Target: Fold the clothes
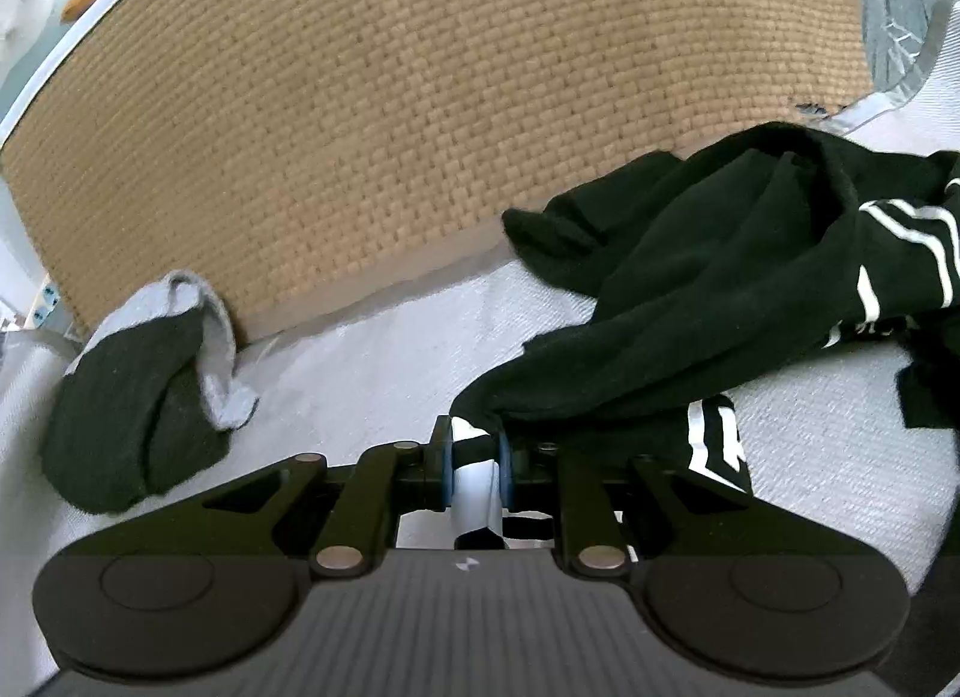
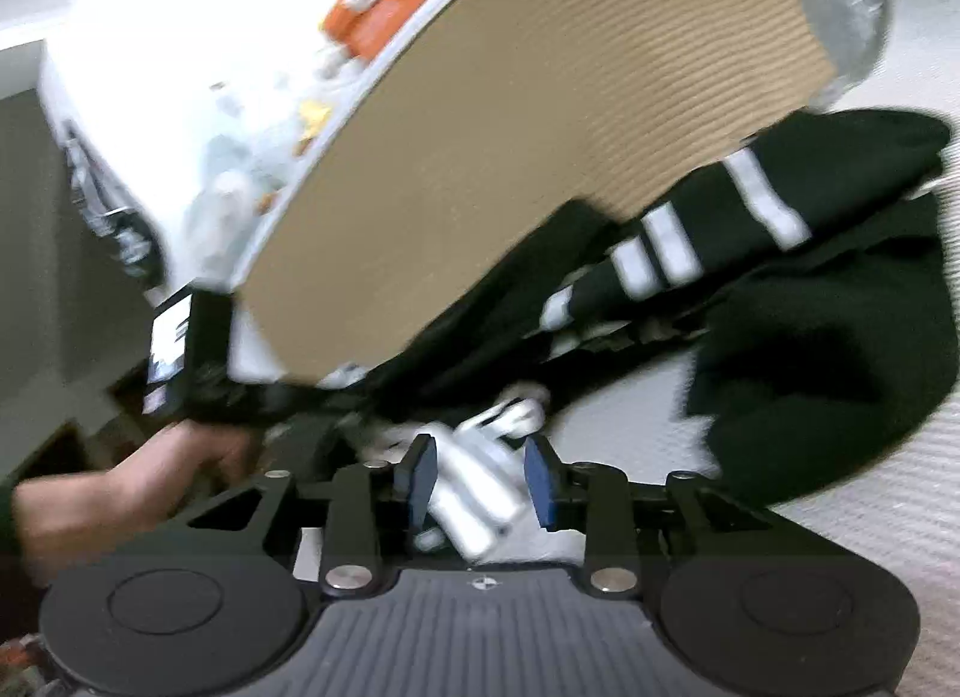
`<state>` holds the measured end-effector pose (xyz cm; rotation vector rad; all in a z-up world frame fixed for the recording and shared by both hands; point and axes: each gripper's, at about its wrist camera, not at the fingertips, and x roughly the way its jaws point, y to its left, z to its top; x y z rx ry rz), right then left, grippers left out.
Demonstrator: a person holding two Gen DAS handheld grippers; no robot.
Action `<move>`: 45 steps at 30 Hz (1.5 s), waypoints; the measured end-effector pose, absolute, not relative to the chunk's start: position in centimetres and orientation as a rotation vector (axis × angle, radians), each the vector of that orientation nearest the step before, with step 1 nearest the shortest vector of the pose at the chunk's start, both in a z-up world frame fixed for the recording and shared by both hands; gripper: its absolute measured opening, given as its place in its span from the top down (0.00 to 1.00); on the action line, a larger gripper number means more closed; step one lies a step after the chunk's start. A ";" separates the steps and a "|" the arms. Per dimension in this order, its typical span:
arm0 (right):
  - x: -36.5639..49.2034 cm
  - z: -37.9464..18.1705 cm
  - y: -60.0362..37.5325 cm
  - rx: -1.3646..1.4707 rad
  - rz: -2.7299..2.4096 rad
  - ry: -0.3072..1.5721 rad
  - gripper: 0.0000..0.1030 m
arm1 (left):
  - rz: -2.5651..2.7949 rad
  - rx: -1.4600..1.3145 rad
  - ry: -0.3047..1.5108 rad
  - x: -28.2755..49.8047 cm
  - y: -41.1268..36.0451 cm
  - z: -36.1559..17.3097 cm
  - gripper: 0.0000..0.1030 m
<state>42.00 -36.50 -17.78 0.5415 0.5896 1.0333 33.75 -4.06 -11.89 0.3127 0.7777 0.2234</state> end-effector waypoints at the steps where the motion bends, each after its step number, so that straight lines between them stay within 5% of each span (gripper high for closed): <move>1: 42.3 -17.8 -36.7 0.547 1.009 0.589 0.64 | 0.231 0.309 0.778 33.5 -3.7 -12.0 0.84; 20: 41.8 -17.4 -37.1 0.379 0.811 0.482 0.62 | 0.375 0.241 0.831 29.6 3.6 -13.0 0.84; 32: 45.0 -20.6 -37.3 0.505 0.728 0.726 0.54 | 0.439 0.208 0.869 27.0 8.4 -12.5 0.84; 38: 43.8 -20.5 -35.0 0.398 0.878 0.668 0.55 | 0.445 0.187 0.893 25.9 9.0 -12.4 0.84; 42: 42.9 -20.0 -34.1 0.366 1.013 0.636 0.87 | 0.434 0.179 0.889 25.5 8.6 -12.0 0.84; 45: 42.2 -19.0 -34.1 0.357 1.066 0.585 0.89 | 0.417 0.182 0.877 24.9 8.2 -11.6 0.84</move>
